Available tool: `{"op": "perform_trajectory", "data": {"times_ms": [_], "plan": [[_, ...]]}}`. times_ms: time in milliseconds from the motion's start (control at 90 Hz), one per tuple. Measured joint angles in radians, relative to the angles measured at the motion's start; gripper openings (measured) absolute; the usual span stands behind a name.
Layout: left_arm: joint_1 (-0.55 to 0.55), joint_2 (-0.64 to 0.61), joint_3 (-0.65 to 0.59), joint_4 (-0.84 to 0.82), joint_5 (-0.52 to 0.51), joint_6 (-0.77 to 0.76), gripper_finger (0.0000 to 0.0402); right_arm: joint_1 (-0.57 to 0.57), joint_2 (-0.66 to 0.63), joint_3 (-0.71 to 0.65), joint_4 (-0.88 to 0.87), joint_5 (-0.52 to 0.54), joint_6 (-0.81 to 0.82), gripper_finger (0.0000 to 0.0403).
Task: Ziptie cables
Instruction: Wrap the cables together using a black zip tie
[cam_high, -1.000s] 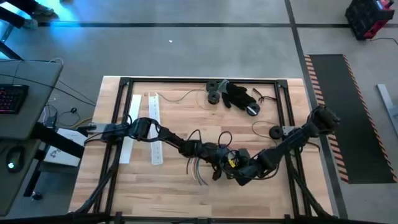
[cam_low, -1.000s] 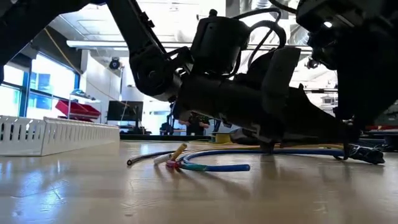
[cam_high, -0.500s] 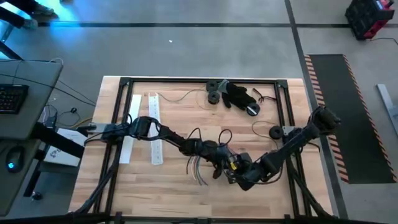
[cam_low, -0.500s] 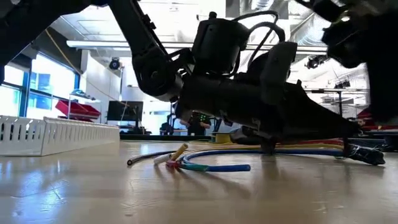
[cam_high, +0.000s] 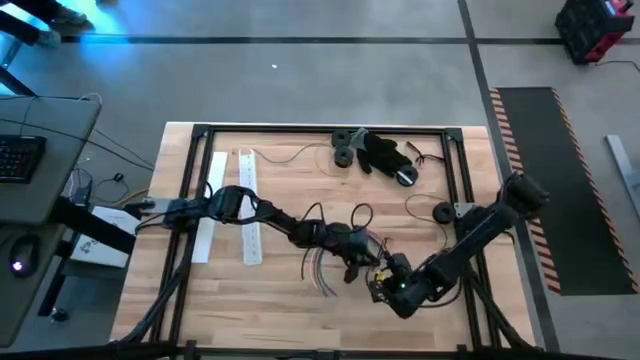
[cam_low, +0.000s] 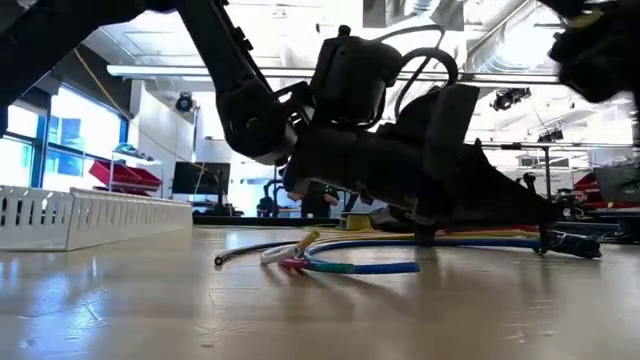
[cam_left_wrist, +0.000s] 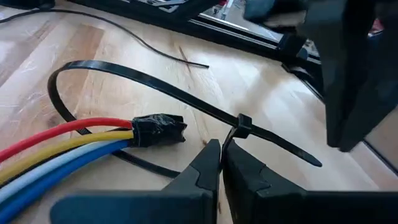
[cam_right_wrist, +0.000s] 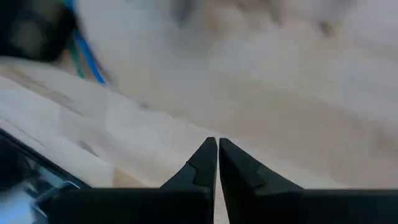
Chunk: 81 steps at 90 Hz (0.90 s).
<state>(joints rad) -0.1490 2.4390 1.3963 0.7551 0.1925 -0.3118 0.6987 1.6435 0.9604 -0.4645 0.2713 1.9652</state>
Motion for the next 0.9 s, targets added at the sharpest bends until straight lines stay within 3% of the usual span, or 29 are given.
{"op": "perform_trajectory", "data": {"times_ms": [278, 411, 544, 811, 900], "plan": [[-0.007, 0.0, 0.001, 0.003, 0.006, 0.001, 0.0, -0.106, -0.003, 0.0, -0.006, -0.024, -0.127, 0.0151], [-0.008, 0.0, 0.001, 0.004, 0.006, 0.001, 0.0, -0.14, -0.003, 0.0, -0.037, -0.057, -0.131, 0.0173], [-0.01, 0.0, 0.002, 0.005, 0.007, 0.0, 0.0, -0.152, -0.003, 0.0, -0.087, -0.083, -0.112, 0.0148], [-0.009, 0.0, 0.002, 0.005, 0.016, 0.001, 0.0, -0.154, -0.003, 0.0, -0.127, -0.093, -0.107, 0.0019], [-0.009, 0.0, 0.002, 0.005, 0.017, 0.001, 0.0, -0.154, -0.003, 0.0, -0.127, -0.097, -0.111, 0.0007]]}}
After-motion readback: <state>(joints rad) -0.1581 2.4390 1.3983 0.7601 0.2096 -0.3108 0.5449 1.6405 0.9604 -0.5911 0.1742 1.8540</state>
